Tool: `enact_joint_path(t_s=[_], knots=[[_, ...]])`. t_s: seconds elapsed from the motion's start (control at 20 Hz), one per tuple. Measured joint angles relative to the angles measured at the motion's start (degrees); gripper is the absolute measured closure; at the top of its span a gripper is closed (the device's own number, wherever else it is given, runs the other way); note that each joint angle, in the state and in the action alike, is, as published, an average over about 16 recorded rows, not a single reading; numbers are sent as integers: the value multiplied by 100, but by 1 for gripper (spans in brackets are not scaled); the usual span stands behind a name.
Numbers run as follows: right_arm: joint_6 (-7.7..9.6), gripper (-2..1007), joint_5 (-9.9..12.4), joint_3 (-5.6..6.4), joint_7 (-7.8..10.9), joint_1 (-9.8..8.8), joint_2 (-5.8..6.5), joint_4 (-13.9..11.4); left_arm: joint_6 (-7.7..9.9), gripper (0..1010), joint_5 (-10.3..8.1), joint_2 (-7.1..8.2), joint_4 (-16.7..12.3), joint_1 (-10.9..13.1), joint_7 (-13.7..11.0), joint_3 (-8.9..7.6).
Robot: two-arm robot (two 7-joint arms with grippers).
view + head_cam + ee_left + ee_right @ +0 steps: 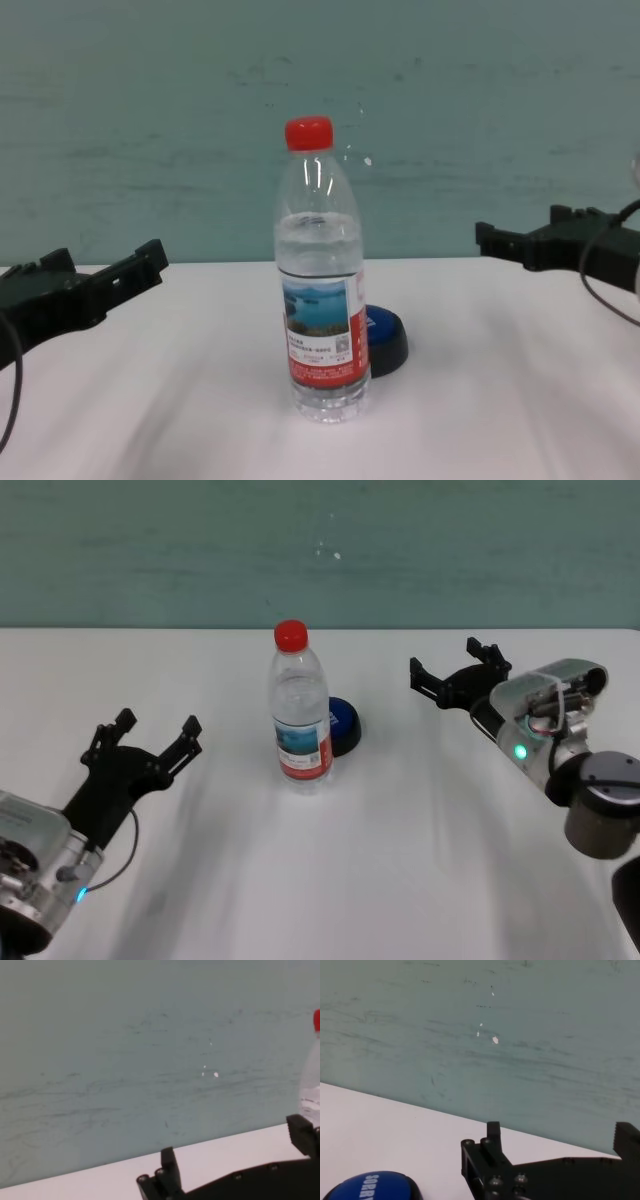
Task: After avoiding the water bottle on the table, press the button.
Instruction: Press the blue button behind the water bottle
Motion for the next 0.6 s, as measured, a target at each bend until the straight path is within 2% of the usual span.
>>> enact_joint_path(t_s=[0.6], knots=[[-172,1,87,-225,255,509,-25,686,0,0,0,0,0,0,0,0]])
